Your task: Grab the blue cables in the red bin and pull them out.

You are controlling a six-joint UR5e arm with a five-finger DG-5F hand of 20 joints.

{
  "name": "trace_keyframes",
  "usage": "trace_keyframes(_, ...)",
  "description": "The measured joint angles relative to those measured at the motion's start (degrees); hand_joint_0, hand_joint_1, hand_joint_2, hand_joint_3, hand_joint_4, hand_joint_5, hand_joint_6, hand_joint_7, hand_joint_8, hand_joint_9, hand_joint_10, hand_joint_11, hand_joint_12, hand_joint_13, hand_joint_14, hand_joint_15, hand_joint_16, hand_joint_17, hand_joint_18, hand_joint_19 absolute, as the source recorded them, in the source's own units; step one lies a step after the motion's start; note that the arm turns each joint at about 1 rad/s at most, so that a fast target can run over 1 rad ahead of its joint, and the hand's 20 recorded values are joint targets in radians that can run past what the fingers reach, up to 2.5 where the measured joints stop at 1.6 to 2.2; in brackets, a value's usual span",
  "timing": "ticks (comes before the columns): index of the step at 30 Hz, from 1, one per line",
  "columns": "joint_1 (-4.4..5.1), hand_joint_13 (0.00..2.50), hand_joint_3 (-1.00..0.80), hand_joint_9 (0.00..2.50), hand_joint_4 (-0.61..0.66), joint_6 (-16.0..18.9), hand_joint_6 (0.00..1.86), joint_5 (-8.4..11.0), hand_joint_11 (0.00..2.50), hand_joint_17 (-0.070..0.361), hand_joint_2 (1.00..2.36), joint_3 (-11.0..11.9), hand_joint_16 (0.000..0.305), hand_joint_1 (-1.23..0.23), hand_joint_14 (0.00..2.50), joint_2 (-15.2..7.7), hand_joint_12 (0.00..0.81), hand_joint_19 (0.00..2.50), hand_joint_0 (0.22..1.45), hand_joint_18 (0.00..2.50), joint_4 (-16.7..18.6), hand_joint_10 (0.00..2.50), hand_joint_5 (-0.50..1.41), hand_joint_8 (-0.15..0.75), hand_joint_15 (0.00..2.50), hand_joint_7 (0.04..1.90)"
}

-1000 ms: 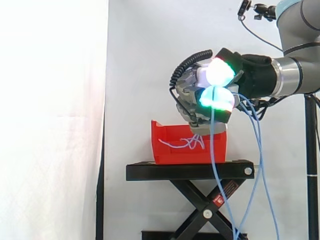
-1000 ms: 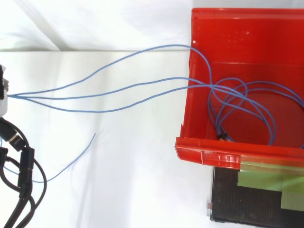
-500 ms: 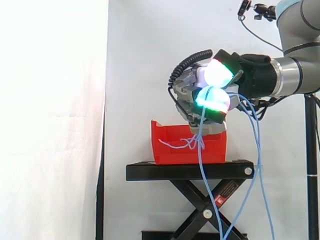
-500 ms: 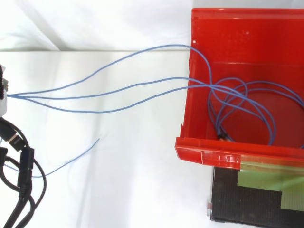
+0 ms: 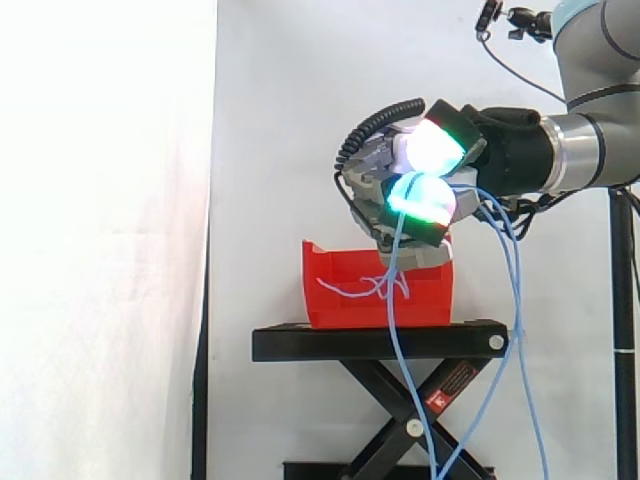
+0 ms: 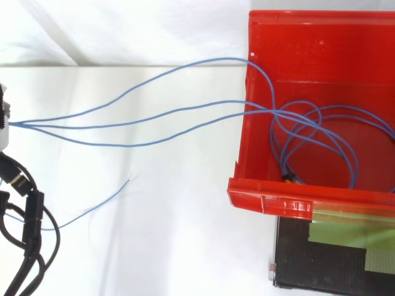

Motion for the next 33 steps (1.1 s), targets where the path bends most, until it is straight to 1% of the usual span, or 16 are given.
trace_keyframes(10,0.00,1.11,-0.64,0.71,0.17,0.07,1.39,0.00,1.15,0.093,1.01,0.01,0.041,-1.01,2.50,0.01,0.355,1.21,1.04,1.20,0.02,0.90,0.54,0.350,0.18,0.15)
trace_keyframes(13,0.00,1.11,-0.59,0.71,0.15,0.08,1.44,0.01,1.14,0.092,1.01,0.05,0.041,-1.01,2.50,0.19,0.355,1.20,1.04,1.20,0.03,0.91,0.53,0.350,0.18,0.13)
trace_keyframes(18,0.00,1.11,-0.56,0.70,0.12,0.09,1.50,0.02,1.14,0.090,1.01,0.03,0.040,-1.01,2.50,0.30,0.353,1.18,1.06,1.18,-0.02,0.93,0.51,0.352,0.18,0.13)
trace_keyframes(33,0.00,1.10,-0.59,0.70,0.08,0.13,1.58,-0.06,1.10,0.089,1.01,-0.06,0.040,-1.01,2.50,0.28,0.347,1.09,1.10,1.13,0.02,0.98,0.48,0.346,0.17,0.09)
